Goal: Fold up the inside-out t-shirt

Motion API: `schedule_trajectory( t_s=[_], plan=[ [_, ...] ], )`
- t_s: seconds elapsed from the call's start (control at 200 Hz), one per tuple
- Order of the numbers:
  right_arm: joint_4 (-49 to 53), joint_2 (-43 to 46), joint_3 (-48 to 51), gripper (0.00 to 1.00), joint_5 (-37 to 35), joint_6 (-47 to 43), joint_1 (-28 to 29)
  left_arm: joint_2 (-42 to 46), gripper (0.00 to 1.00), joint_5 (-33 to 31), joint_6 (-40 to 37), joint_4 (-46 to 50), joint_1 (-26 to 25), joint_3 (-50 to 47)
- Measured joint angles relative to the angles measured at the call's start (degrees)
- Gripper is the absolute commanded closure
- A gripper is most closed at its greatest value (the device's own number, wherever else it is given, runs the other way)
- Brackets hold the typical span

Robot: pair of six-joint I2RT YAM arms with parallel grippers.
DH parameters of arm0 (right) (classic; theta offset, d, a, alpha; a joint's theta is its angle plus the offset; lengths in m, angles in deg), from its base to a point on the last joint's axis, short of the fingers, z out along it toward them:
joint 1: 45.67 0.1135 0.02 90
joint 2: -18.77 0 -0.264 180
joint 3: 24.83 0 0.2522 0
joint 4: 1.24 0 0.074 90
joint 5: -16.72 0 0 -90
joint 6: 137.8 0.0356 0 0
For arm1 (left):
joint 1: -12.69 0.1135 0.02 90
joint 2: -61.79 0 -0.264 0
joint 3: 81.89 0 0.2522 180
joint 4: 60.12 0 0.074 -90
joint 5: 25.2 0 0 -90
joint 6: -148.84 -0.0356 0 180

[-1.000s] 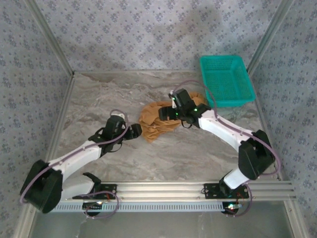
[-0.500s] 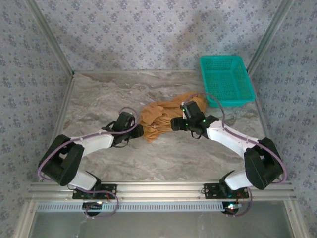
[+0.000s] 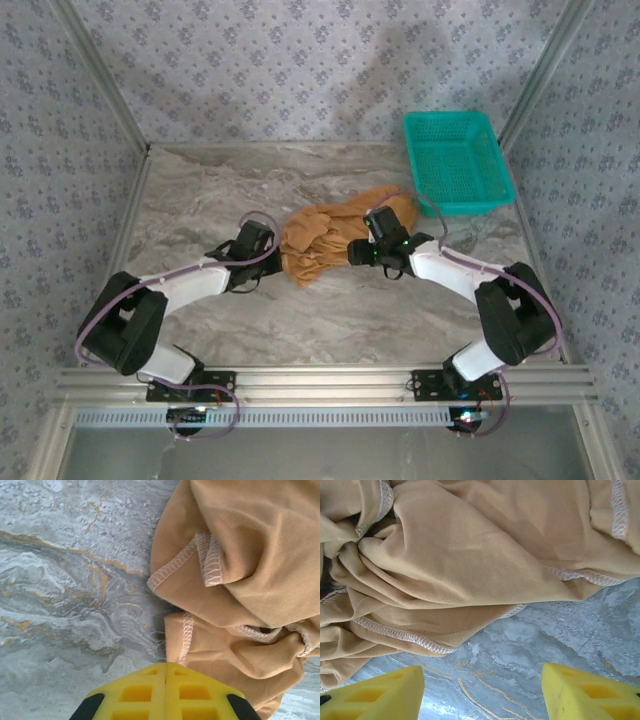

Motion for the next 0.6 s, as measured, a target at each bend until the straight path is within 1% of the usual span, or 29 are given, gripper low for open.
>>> schedule_trajectory(
  t_s=[0.085,0.23,0.295,0.365,0.415,0.46,0.515,0.6],
  plan=[
    [-0.9,-2.1,0.0,0.35,0.5,0.8,0.0,1.6,1.0,-0.8,0.1,1.9,0.0,0.0],
    [-1.7,-7.1,-0.5,0.34,1.6,2.1,0.5,6.9,1.0,-2.8,0.3,5.4,0.0,0.2],
    [-1.7,-9.4,-1.4,0.36,1.3,2.5,1.1,9.5,1.0,-3.6,0.4,6.7,0.2,0.2],
    [-1.0,-10.4,-2.9,0.47,1.2,2.9,1.3,12.2,1.0,-4.3,0.4,8.0,0.5,0.2],
    [-1.7,-11.8,-4.2,0.61,1.9,3.7,1.7,13.9,1.0,-4.7,0.4,9.0,0.9,0.2],
    [-1.9,-13.3,-5.6,0.72,1.7,3.7,2.2,15.4,1.0,-5.1,0.5,9.7,1.4,0.2],
    [-1.6,-14.1,-6.4,0.84,1.7,4.2,2.3,17.1,1.0,-5.6,0.7,10.3,2.1,0.1],
    [-1.5,-15.2,-7.6,0.98,2.7,4.2,2.6,19.5,1.0,-5.7,1.0,11.0,3.3,-0.7]
  ],
)
